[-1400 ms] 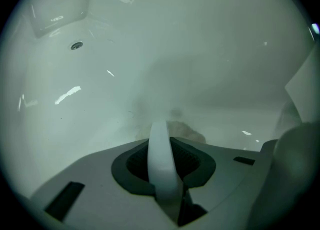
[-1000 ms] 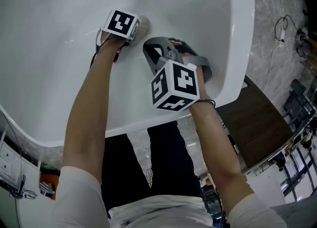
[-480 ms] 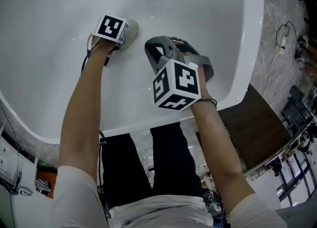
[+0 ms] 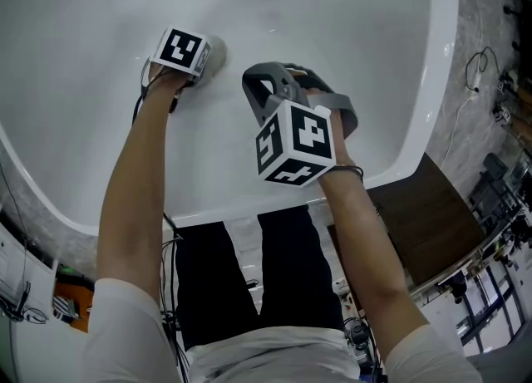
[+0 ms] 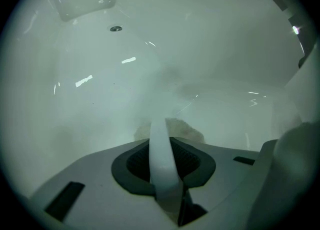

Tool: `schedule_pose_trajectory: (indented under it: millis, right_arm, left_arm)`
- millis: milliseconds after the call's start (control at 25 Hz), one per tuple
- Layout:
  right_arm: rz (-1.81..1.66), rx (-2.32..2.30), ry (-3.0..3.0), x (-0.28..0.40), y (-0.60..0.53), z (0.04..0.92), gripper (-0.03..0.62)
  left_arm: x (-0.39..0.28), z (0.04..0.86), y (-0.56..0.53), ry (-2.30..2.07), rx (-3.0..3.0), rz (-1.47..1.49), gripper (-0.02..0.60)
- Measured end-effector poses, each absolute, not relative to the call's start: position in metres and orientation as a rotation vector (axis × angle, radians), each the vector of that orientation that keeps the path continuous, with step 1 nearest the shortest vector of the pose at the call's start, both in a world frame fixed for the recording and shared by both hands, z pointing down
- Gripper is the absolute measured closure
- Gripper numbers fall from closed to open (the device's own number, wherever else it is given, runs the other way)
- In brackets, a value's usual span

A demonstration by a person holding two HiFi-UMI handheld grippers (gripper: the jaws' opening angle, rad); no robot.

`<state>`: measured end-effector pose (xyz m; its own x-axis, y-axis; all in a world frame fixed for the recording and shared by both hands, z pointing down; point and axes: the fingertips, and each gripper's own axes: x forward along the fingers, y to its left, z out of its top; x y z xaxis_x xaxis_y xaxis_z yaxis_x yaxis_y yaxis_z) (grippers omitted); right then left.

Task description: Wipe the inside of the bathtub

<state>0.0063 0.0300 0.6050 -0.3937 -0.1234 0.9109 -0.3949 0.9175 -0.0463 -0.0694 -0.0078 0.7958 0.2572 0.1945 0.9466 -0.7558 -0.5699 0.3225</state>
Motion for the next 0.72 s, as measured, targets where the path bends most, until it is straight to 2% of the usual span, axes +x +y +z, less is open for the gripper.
schedule_pose_trajectory:
  millis: [720]
  right_arm:
    - [0.294,0.316,-1.973,-0.044,0.029,0.610,0.576]
  left_arm:
    - [-0.146,0.802,-0.013,-0.540,1.666,1.491,0.489]
